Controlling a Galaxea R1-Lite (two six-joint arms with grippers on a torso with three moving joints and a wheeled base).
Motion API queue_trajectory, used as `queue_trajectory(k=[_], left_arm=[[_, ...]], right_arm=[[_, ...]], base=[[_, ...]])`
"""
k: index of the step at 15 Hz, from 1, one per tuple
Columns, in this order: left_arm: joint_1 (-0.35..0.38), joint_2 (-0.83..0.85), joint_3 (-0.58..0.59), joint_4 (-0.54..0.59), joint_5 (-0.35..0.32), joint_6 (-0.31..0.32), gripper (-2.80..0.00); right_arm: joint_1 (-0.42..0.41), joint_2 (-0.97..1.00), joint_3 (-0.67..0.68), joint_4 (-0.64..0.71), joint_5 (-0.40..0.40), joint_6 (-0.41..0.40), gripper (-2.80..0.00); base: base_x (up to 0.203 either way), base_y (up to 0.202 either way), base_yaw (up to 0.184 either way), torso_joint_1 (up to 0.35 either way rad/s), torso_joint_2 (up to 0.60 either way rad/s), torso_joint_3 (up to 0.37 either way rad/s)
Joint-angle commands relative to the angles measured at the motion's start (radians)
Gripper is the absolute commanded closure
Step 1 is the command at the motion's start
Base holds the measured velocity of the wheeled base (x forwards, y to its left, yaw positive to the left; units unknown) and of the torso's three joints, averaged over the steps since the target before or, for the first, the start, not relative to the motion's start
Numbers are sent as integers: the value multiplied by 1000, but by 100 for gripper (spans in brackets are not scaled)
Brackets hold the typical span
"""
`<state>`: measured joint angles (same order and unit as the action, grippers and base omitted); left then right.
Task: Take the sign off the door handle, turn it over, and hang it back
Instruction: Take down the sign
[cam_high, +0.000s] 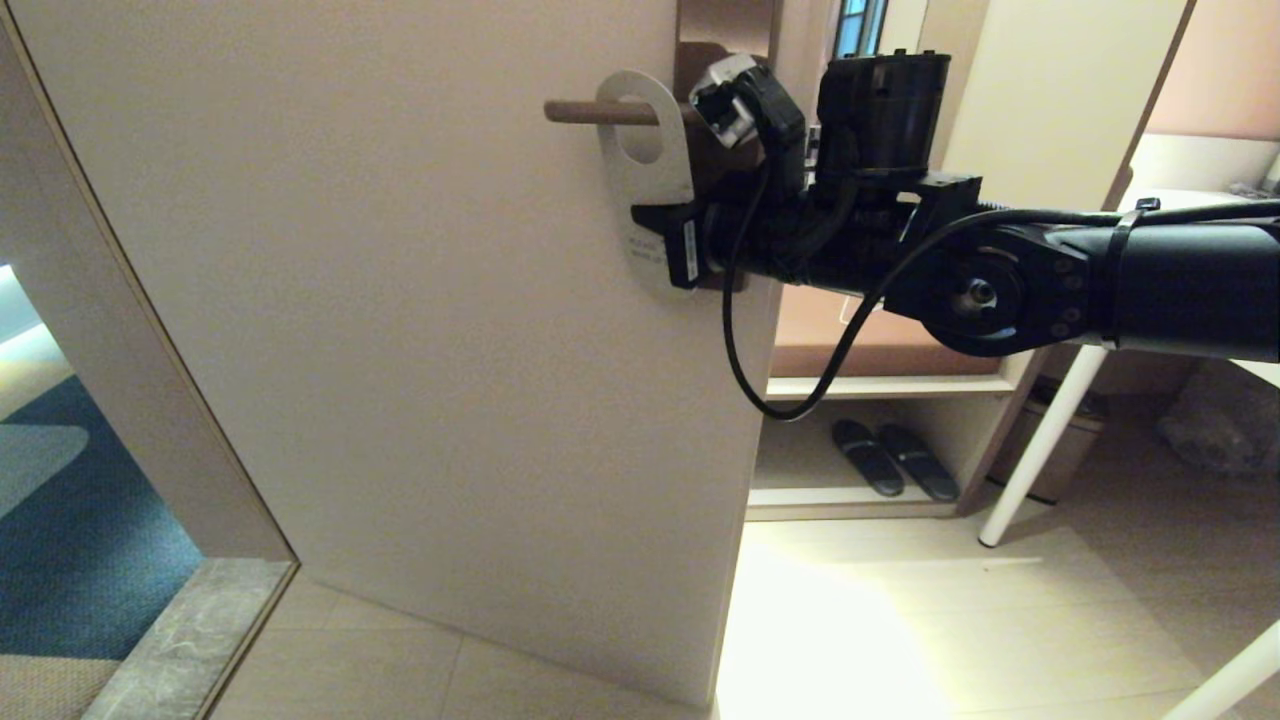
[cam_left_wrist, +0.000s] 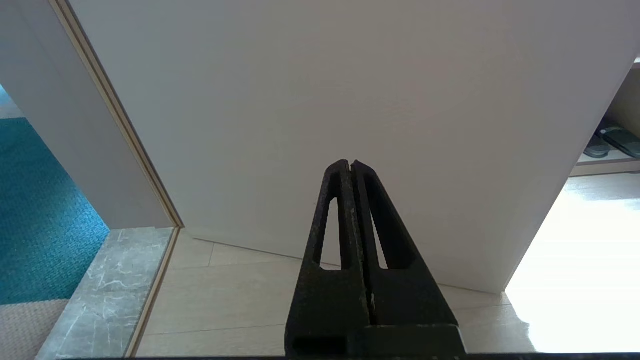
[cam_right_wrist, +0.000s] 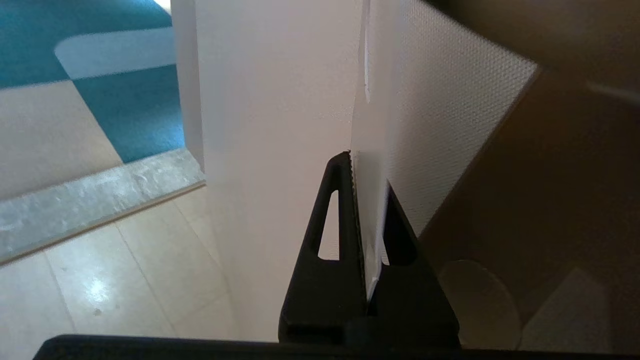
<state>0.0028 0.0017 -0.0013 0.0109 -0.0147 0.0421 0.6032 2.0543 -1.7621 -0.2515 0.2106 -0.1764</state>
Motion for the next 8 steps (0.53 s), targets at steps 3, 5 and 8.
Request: queue_trajectory(k=[3,5,8], left_arm=[[0,1,0,0,-1,1,0],[0,1,0,0,-1,1,0],[0,1,0,0,-1,-1,0]], right_arm=[[7,-8,-4,3,-56,8,0],[7,-18,-1,5,-60,7,0],[9,-47,16,51,-92,7,0]], base=[[0,0,0,0,0,0],[0,0,0,0,0,0],[0,0,0,0,0,0]])
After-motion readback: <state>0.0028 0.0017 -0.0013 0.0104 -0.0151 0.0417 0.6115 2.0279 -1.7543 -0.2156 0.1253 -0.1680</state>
